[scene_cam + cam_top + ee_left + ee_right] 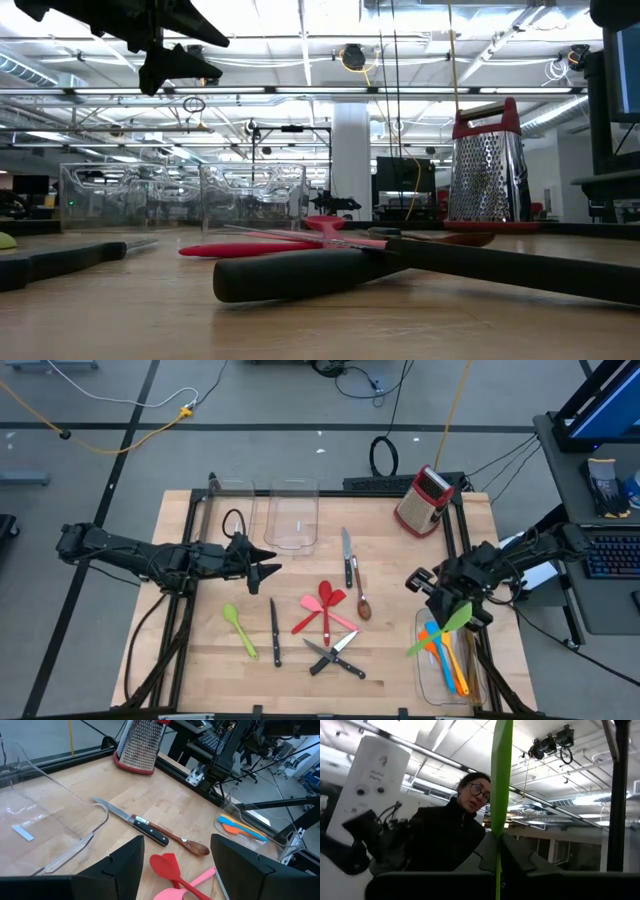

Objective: Pick & Place Kitchen Items
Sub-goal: Put the green spatula into the bottom transparent bin

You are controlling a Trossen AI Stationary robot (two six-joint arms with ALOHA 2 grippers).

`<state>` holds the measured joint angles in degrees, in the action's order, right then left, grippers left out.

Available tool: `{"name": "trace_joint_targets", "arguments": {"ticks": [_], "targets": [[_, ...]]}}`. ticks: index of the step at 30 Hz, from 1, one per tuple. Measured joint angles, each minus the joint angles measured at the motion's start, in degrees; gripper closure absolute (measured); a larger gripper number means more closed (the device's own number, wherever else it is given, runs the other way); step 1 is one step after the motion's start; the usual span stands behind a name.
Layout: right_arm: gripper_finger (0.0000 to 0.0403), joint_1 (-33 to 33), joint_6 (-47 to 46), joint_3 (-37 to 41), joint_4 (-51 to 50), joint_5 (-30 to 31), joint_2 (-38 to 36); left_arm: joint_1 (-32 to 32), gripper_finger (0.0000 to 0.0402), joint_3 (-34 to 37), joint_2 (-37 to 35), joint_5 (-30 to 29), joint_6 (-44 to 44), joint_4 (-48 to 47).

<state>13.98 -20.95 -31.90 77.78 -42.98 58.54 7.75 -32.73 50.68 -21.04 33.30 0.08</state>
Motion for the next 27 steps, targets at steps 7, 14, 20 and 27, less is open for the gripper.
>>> {"name": "trace_joint_targets", "arguments": {"ticks": [7,14,20,27], "targets": [[0.0403,0.0,-19.8,0.0,-8.4,11.9,0.0,0.0,0.0167,0.0,0.0,0.0,0.0,0.0],[0.0403,0.0,-45.5,0.0,-25.2,16.4,-1.0,0.0,0.0167,0.0,0.0,0.0,0.0,0.0],[0.0403,0.9,-61.8,0.0,-36.4,14.0,-3.7,0.0,0.0167,0.0,0.0,0.0,0.2,0.0],[0.0403,4.9,-77.2,0.0,-49.1,10.9,-8.2,0.0,0.0167,0.0,0.0,0.0,0.0,0.0]]}}
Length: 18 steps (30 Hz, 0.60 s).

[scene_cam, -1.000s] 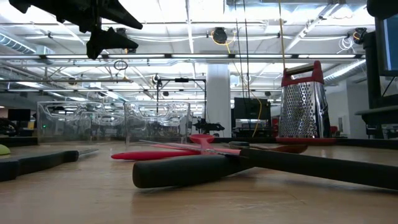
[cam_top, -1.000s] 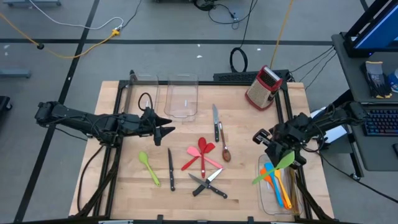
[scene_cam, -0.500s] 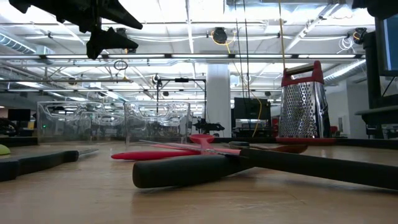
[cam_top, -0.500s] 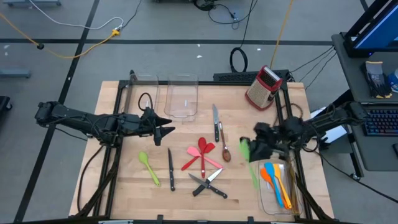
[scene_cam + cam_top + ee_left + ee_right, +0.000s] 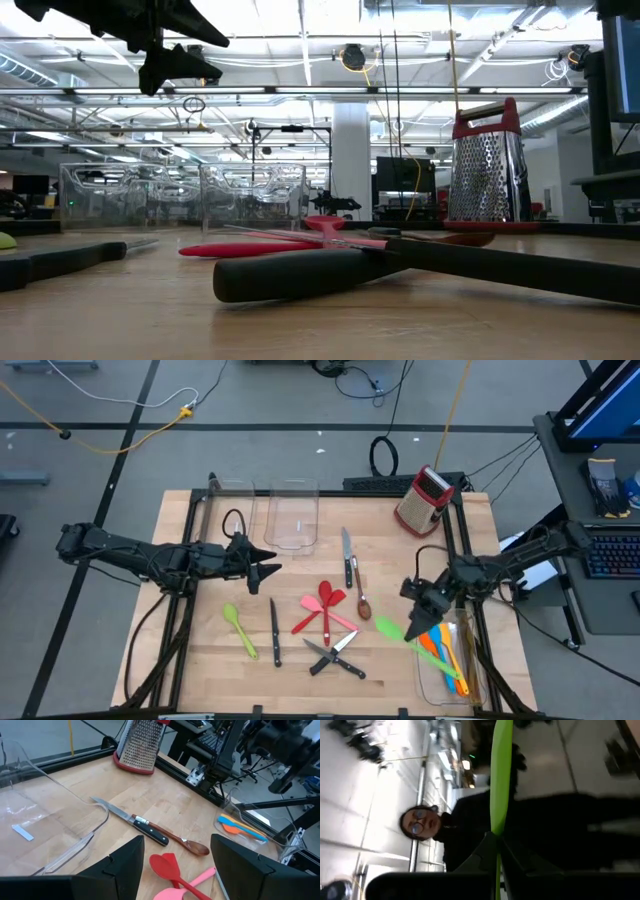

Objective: Pick & Place Kitchen Items
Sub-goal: Put the green spatula into the bottom transparent bin

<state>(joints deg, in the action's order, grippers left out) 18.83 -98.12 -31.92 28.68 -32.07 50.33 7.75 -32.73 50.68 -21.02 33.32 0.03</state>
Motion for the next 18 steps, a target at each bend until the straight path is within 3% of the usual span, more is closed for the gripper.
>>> {"name": "trace_joint_targets", "arguments": {"ticks": [7,18], "targets": [[0.0403,5.1,-10.8,0.0,-17.6,-4.6,-3.8,0.0,0.0167,0.0,0.0,0.0,0.0,0.0],[0.0403,11.0,-15.8,0.0,-31.5,-3.5,-8.5,0.0,0.0167,0.0,0.0,-0.1,-1.5,0.0]]}}
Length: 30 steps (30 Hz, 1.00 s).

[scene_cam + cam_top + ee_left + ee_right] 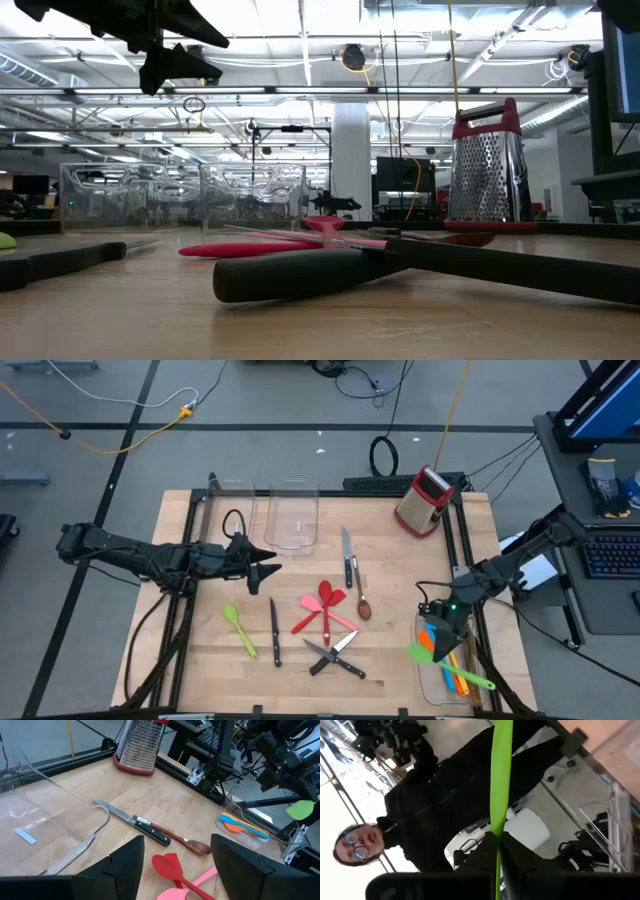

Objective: Pick & Place Kitchen Items
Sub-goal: Put the green spatula into the bottom transparent bin

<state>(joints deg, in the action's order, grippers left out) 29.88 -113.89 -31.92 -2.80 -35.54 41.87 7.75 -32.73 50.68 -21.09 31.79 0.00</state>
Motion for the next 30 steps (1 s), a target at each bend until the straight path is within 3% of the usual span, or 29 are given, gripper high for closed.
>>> {"name": "trace_joint_targets", "arguments": {"ticks": [9,30], "targets": [[0.0403,2.8,-2.9,0.0,-8.9,8.6,-6.9,0.0,0.0167,0.0,0.0,0.0,-0.1,-0.4],[0.0403,7.0,-11.6,0.0,-30.8,10.1,-11.2,0.0,0.0167,0.0,0.0,0.0,0.0,-1.4]]}}
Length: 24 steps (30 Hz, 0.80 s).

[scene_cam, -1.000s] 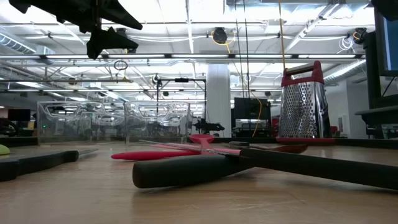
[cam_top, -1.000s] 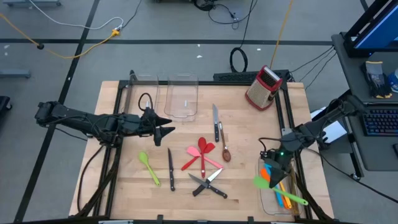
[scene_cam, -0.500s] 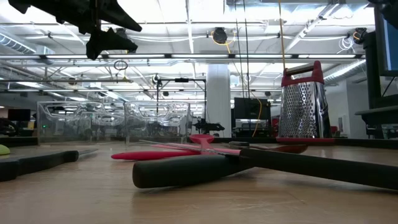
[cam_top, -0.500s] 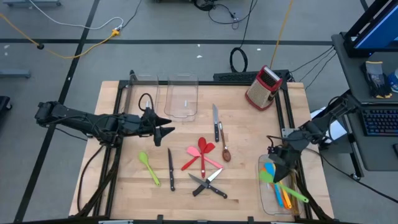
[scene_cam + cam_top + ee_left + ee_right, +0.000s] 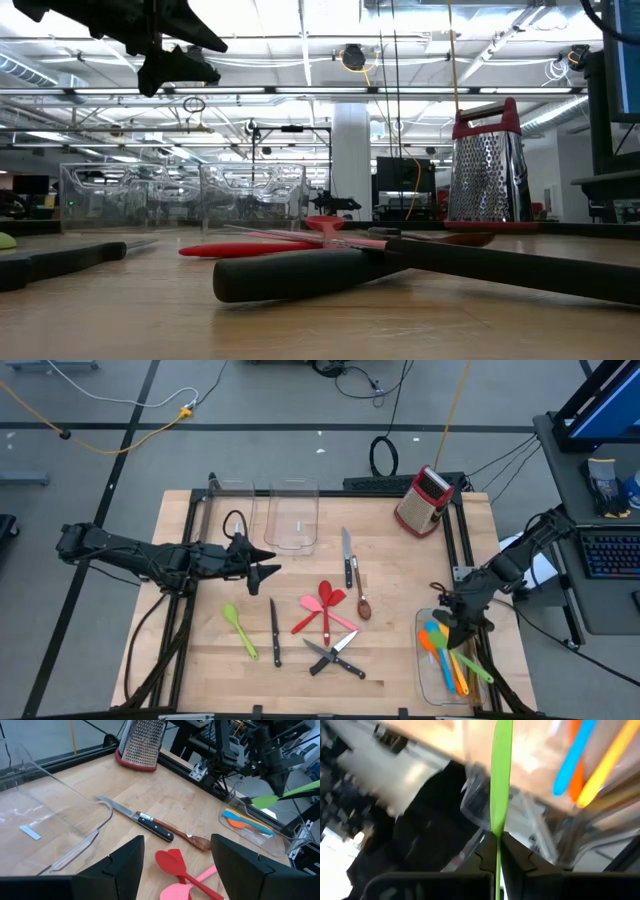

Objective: Pick & Place Kitchen Items
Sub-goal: Put the green spatula into the bottom transparent bin

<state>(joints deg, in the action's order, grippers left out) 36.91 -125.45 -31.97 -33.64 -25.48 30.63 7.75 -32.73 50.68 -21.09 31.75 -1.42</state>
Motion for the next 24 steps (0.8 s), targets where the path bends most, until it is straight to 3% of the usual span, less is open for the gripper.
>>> {"name": "trace_joint_targets", "arguments": {"ticks": [6,14,19,24], "targets": [[0.0403,1.5,0.1,0.0,-4.6,4.8,1.5,0.0,0.0167,0.0,0.0,0.0,-0.2,-0.1],[0.0403,3.4,2.7,0.0,-7.0,5.0,7.0,0.0,0.0167,0.0,0.0,0.0,-0.4,-0.1],[0.0403,4.1,6.2,0.0,-7.2,9.7,10.8,0.0,0.0167,0.0,0.0,0.0,-0.5,-0.1],[0.0402,4.1,8.2,-0.2,-7.6,10.1,13.6,0.0,0.0167,0.0,0.0,0.0,-0.5,-0.1]]}}
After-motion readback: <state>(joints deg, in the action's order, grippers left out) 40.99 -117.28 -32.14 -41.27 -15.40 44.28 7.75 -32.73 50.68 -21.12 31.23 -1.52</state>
